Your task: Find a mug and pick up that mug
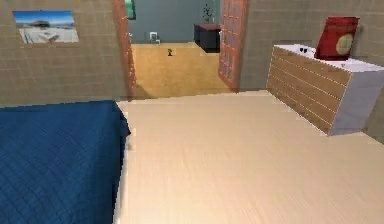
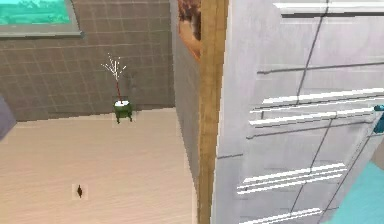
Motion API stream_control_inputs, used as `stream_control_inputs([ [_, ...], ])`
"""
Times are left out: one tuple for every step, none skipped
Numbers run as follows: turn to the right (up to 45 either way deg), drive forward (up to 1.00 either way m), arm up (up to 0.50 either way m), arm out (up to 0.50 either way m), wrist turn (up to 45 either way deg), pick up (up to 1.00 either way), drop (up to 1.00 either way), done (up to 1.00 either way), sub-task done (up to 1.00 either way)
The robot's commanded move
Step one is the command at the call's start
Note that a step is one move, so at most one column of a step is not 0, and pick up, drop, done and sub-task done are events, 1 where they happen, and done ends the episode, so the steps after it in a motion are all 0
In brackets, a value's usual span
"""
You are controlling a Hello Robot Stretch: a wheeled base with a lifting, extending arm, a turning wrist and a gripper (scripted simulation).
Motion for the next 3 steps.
stream_control_inputs([
  [0.0, 1.0, 0.0, 0.0, 0.0, 0.0, 0.0, 0.0, 0.0],
  [0.0, 1.0, 0.0, 0.0, 0.0, 0.0, 0.0, 0.0, 0.0],
  [-9.0, 0.0, 0.0, 0.0, 0.0, 0.0, 0.0, 0.0, 0.0],
])
